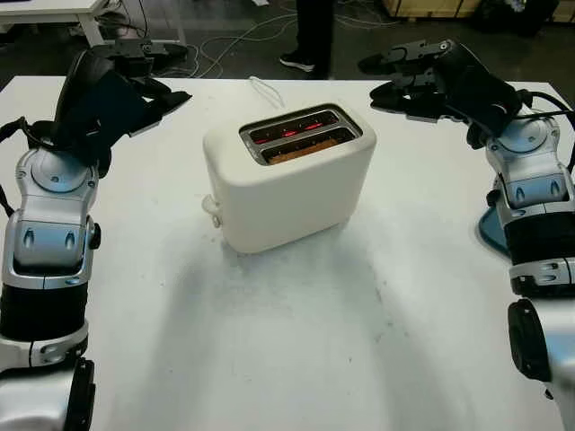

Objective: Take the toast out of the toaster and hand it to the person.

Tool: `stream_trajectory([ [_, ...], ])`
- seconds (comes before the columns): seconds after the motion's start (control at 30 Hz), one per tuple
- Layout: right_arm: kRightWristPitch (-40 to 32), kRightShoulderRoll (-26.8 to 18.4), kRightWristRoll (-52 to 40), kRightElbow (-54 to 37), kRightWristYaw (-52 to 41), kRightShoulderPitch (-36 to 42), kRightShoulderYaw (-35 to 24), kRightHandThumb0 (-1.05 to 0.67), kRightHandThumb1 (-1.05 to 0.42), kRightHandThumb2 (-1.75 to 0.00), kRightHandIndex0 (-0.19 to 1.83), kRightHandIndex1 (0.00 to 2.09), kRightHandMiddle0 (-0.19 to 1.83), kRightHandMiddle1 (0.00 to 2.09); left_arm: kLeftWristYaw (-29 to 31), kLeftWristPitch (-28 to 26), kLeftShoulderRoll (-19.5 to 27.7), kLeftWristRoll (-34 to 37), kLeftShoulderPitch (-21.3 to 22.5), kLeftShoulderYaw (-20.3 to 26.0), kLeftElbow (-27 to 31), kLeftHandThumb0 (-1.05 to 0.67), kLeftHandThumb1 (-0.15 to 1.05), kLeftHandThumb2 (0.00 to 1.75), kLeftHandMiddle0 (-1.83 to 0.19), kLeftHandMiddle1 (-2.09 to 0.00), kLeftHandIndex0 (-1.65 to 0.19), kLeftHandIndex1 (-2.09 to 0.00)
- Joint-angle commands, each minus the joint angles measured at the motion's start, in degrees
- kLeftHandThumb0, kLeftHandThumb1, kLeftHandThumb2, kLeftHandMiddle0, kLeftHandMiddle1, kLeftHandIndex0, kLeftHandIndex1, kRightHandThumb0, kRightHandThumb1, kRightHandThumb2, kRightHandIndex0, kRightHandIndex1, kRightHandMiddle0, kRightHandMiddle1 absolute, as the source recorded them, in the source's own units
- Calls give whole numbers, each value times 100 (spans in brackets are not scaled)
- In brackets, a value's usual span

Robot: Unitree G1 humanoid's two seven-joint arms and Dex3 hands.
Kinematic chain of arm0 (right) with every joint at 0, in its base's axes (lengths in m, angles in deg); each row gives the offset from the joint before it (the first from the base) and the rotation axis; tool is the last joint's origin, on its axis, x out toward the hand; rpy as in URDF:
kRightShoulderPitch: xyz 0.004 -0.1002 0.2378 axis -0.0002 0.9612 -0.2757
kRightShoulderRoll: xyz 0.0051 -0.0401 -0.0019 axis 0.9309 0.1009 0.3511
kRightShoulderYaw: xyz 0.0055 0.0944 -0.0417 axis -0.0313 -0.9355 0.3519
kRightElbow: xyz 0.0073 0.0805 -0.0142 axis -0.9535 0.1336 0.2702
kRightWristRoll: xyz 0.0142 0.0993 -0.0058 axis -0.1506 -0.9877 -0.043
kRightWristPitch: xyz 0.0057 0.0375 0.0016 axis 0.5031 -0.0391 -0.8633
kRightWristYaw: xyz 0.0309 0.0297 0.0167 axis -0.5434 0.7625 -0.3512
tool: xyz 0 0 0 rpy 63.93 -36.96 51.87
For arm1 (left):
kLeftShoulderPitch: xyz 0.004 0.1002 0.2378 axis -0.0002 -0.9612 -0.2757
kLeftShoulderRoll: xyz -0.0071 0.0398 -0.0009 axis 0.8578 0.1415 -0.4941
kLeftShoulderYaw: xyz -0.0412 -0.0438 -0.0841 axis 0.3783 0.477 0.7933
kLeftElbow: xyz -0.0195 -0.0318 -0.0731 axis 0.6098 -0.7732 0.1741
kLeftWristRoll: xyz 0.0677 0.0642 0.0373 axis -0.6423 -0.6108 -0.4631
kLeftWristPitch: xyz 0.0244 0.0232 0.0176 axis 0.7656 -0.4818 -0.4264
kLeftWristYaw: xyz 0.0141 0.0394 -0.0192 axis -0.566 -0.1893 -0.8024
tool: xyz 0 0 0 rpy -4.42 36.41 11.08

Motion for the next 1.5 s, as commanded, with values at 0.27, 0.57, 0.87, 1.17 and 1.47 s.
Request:
stream_trajectory([
  [0.27, 76, -1, 3, -11, 40, 11, -5, -40, -88, 0, 71, 34, 79, 1, 13, 66, 11, -15, -63, 7, 13, -46, 92, 1, -38, -105, -78, -8],
  [0.57, 30, -7, -31, -21, 1, 6, -20, -40, -88, 0, 71, 34, 79, 1, 10, 76, 15, -23, -72, -1, 21, -46, 92, 1, -37, -106, -77, -9],
  [0.87, -5, 7, -23, -21, 29, -9, -22, -39, -87, 0, 71, 34, 79, 0, 7, -79, 41, -56, -87, 4, 120, -45, 92, 1, -37, -105, -75, -9],
  [1.17, 5, 17, -60, -18, 10, -10, -40, -38, -88, 0, 71, 34, 79, 0, 14, 54, -18, 16, -71, 6, 50, -46, 92, 2, -37, -106, -75, -11],
  [1.47, 42, -3, 1, -38, 26, -7, -2, -38, -88, 0, 71, 35, 79, 0, -44, 196, -61, -14, -94, -10, -20, -47, 92, 1, -37, -107, -76, -13],
])
